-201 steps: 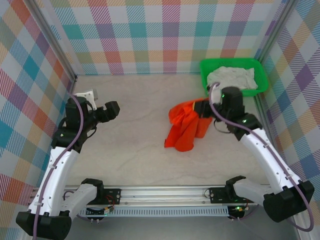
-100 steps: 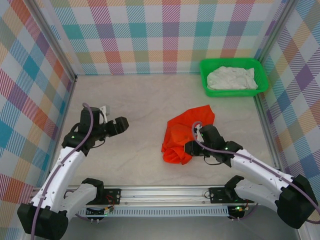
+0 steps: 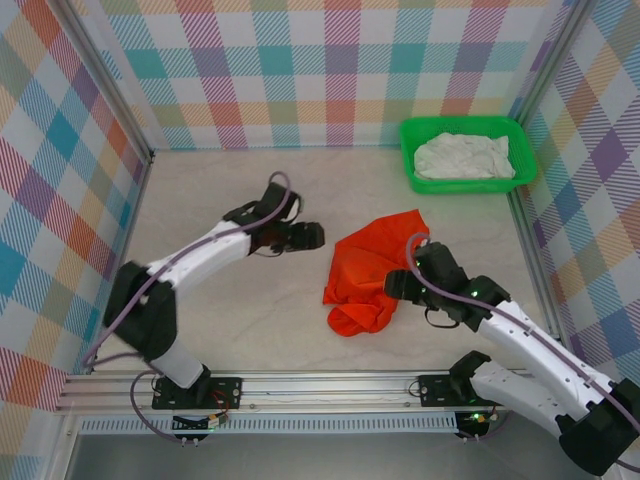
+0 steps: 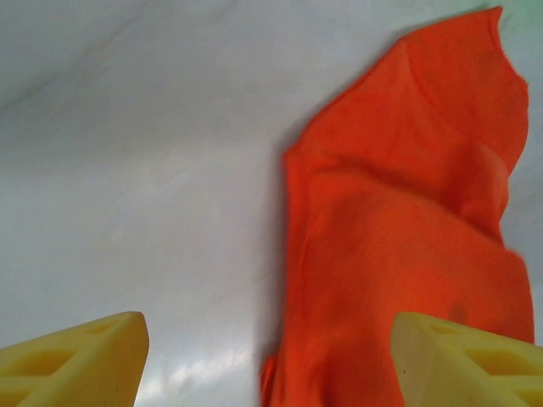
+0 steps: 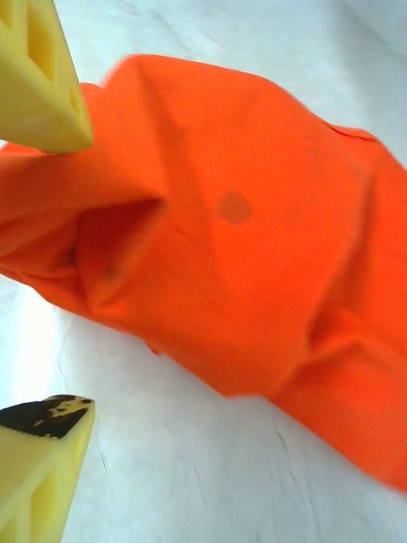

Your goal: Fold and stack the t-shirts

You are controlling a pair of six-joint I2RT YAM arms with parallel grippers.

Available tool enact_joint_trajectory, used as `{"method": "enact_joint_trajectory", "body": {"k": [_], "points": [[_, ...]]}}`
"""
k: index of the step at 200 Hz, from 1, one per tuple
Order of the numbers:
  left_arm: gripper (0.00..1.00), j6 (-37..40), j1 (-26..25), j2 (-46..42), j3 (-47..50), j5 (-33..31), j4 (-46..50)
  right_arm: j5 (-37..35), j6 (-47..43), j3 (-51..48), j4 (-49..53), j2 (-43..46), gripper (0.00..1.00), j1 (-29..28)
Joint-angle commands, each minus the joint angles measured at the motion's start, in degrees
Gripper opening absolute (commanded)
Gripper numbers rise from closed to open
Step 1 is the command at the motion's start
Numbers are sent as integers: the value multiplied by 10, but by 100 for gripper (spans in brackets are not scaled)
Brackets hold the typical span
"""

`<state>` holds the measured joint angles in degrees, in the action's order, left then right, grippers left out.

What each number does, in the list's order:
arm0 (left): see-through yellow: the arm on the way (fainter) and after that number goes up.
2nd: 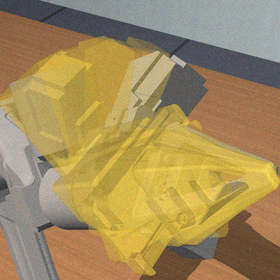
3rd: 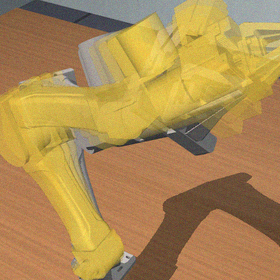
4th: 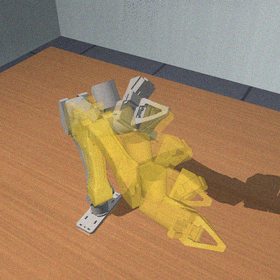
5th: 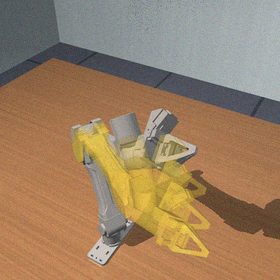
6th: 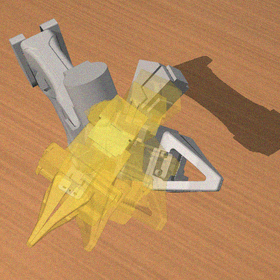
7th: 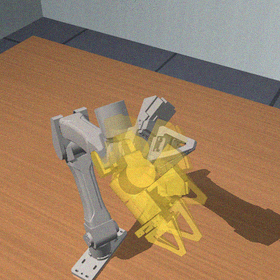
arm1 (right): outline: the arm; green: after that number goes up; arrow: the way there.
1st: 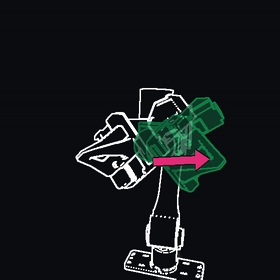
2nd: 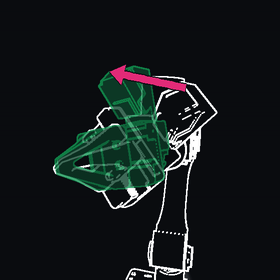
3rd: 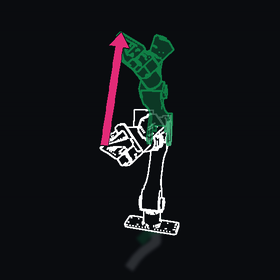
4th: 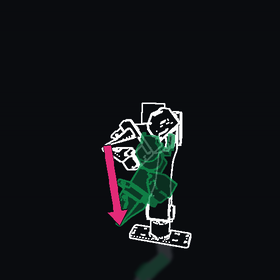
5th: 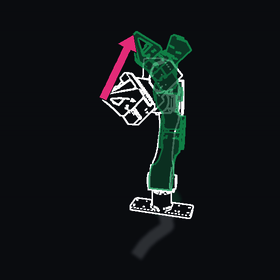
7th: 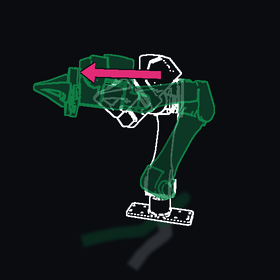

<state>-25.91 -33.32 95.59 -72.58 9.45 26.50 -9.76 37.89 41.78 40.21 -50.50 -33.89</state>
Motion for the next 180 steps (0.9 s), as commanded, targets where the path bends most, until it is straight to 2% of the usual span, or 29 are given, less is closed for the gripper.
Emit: {"method": "enact_joint_trajectory", "body": {"k": [1, 31, 57, 103, 130, 145, 161, 180], "points": [[74, 15, -15, 92, -86, 9, -15, -10, -23, 28, 24, -30, 85, 56], [79, 33, -22, 201, -175, 9, -14, 49, -51, 43, -28, -95, 84, 152], [80, 42, -24, 261, -219, 17, -14, 66, -65, 57, -75, -171, 82, 196], [65, 35, -47, 300, -216, 46, -37, 68, -51, 73, -154, -305, 74, 215], [47, 34, -67, 291, -185, 58, -49, 96, -34, 78, -197, -375, 69, 216], [28, 34, -77, 273, -157, 49, -55, 120, -25, 81, -220, -407, 64, 216], [0, 29, -82, 247, -125, 25, -58, 146, -19, 90, -236, -440, 57, 216], [0, 19, -82, 198, -70, -14, -63, 170, -20, 107, -244, -469, 43, 216]]}}
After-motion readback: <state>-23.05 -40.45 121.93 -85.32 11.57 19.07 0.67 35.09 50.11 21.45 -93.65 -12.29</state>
